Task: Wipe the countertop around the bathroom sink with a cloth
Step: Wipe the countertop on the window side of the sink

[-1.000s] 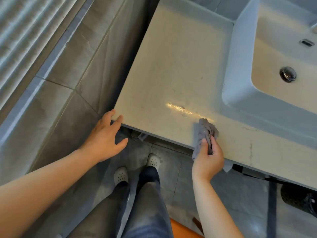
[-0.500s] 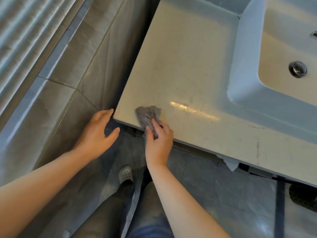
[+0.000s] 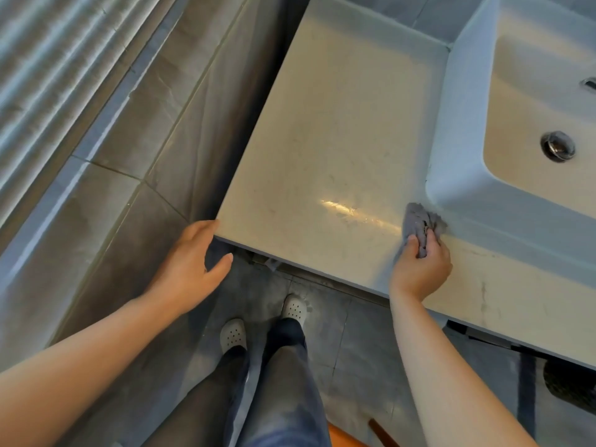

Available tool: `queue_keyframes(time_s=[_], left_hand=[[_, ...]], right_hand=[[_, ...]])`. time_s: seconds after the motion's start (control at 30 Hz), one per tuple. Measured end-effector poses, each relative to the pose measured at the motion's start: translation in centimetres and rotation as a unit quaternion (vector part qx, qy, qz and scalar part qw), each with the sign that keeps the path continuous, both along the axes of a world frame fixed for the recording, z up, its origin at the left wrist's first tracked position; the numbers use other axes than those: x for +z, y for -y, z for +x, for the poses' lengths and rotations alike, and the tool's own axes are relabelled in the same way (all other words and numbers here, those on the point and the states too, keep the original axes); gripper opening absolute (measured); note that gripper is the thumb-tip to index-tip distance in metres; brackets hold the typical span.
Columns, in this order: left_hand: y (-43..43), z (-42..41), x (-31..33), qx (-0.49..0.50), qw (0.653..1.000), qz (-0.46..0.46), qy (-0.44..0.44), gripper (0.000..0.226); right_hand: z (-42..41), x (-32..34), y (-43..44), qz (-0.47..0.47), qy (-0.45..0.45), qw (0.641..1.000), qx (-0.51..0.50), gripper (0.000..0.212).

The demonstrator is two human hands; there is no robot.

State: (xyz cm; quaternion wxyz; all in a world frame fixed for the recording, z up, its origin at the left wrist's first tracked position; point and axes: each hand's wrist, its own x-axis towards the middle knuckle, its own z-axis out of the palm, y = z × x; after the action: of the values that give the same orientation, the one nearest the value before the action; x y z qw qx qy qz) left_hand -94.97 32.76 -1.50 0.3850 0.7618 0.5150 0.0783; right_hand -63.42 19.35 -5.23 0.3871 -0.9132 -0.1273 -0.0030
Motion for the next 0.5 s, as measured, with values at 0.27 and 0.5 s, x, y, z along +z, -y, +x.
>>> queue_keyframes(time_s=[0.27,0.5], left_hand=[[1.3,-2.8,-0.3,0.047,0.998,-0.020,-0.026,0.064],[3.1,-5.6,-0.2,0.086,0.995,-0.041,-0.025,0.061]], right_hand=[[-6.5,-0.4,-8.9,0.004,0.016,0.990,0.142,0.034],[-15.5,0.5,-12.9,0.005,0.002,0.934,0.356,0.036]])
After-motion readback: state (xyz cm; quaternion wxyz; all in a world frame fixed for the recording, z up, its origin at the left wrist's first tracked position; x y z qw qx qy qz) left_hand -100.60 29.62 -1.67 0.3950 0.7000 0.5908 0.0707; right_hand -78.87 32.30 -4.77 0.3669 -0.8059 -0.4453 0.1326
